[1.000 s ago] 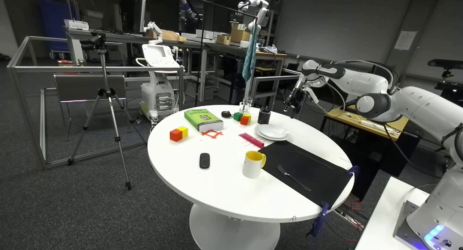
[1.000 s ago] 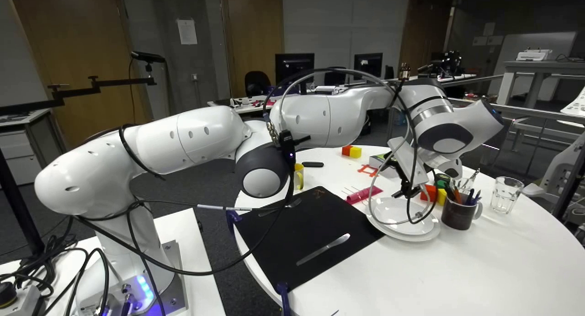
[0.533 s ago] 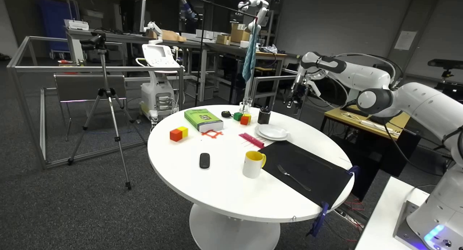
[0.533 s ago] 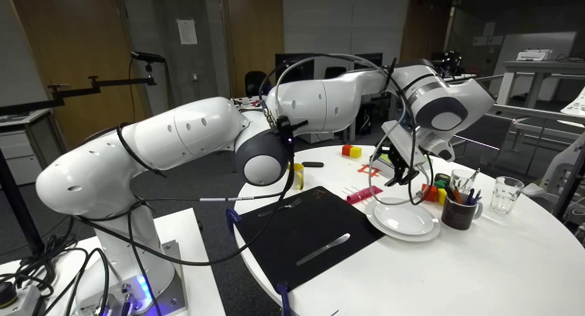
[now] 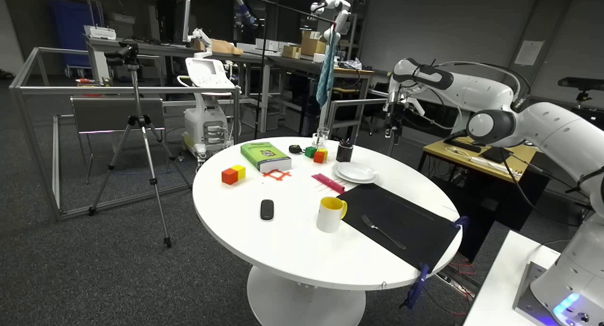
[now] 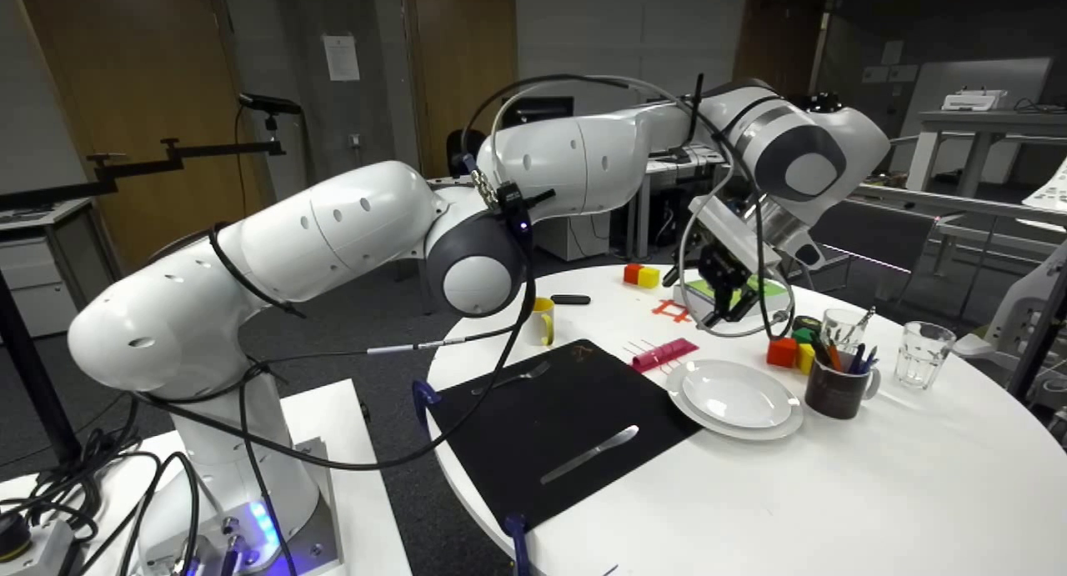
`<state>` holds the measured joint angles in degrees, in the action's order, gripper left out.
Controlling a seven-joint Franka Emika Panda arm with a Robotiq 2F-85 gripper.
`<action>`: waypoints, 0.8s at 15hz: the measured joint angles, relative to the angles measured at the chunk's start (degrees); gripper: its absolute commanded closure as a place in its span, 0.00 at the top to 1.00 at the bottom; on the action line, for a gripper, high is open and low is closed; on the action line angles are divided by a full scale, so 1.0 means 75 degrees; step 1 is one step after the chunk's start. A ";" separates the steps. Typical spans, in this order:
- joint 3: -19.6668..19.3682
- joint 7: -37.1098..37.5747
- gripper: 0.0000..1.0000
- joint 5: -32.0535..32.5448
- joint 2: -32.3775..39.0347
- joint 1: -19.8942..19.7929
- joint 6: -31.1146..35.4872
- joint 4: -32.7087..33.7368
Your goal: Move the plates backwards
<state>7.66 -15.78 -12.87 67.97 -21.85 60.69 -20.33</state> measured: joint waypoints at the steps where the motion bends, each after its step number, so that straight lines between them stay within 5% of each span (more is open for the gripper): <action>1: -0.0055 -0.0058 1.00 0.0117 -0.0044 0.0057 -0.0001 0.0000; 12: -0.0400 -0.0501 1.00 0.0749 -0.0175 0.0607 0.0204 -0.0006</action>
<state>4.66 -19.54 -7.25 66.66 -17.29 62.22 -20.37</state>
